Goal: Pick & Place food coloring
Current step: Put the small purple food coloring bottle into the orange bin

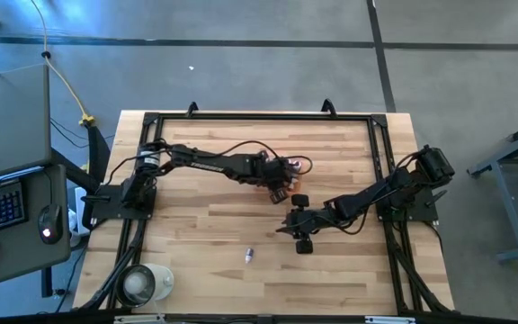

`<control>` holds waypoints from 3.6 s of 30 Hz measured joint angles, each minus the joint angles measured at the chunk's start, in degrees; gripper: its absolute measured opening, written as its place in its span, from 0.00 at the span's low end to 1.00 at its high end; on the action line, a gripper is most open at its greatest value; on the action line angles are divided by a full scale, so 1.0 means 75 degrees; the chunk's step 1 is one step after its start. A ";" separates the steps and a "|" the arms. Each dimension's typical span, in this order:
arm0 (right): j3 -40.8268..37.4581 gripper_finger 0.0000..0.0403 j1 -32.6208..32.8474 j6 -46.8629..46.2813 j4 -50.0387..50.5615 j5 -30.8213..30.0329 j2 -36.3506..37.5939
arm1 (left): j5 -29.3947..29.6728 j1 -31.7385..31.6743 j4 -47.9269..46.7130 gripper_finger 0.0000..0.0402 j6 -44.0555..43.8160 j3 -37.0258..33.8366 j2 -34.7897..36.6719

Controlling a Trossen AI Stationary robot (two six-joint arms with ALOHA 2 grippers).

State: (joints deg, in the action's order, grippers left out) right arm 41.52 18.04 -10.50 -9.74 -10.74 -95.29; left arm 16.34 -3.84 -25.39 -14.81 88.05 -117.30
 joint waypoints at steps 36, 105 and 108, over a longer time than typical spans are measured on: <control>0.0105 0.30 0.0674 0.2456 -0.6187 0.1298 -0.1402 | 0.2041 0.3887 -0.3330 0.44 -0.3664 -0.3462 0.5391; 0.1094 0.22 -0.2536 0.2438 0.2383 -0.0805 0.0562 | 0.2194 0.4109 -0.2438 0.44 -0.3669 -0.4118 0.5761; 0.0685 0.26 -0.2626 0.2855 0.1748 -0.1266 0.0568 | 0.2188 0.4109 -0.2394 0.44 -0.3724 -0.4118 0.5761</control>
State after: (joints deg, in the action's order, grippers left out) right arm 46.66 -1.65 10.91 3.37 -20.24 -91.02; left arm 32.75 26.98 -43.35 -42.74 57.17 -74.08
